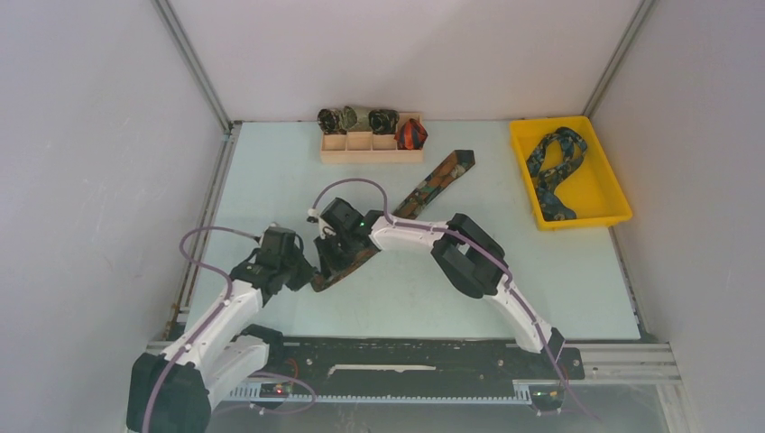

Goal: Roll the ties
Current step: Roll the tie at the center of the board.

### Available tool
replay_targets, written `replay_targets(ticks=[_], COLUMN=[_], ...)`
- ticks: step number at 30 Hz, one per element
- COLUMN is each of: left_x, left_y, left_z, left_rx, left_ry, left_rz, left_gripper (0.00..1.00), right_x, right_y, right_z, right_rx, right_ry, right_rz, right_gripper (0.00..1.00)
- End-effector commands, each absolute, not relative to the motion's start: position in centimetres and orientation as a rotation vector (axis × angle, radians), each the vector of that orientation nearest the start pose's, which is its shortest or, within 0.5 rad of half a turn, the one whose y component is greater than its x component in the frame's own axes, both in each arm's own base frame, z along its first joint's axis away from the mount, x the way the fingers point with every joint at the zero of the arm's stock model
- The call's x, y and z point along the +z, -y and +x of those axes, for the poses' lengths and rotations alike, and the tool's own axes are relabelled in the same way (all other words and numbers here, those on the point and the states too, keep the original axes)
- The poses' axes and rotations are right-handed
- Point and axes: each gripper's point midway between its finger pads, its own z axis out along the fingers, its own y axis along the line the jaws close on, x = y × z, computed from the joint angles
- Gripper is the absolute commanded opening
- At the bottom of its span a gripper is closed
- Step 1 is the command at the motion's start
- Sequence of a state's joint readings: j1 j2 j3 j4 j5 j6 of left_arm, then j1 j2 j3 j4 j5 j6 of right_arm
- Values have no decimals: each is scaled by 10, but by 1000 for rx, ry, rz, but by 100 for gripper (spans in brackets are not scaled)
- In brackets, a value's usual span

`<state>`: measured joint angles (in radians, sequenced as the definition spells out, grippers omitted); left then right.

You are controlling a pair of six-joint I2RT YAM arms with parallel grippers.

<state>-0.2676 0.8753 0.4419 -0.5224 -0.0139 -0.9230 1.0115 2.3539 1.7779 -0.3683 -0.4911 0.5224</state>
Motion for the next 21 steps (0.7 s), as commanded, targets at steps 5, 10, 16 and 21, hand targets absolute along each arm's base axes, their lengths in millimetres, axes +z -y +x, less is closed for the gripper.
replay_targets(ticks=[5,10,16,21], left_x=[58,55,52,54], left_y=[99,103,114,127], left_z=[229,234,244,248], left_rx=[-446,-417,-429,-448], left_ry=[-2447,-2478,-2497,-2507], left_rz=[-770,-760,-747,-719], left_gripper=[0,0,17,48], right_x=[59,62,62,60], right_y=[-485,-471,-467,-465], right_z=[240,252,255,256], right_rx=[1102,1111,1124,1134], right_ry=[-2586,-2590,-2593,-2594], right_rz=[-810,-749,-733,-727], right_gripper=[2,2,2,2])
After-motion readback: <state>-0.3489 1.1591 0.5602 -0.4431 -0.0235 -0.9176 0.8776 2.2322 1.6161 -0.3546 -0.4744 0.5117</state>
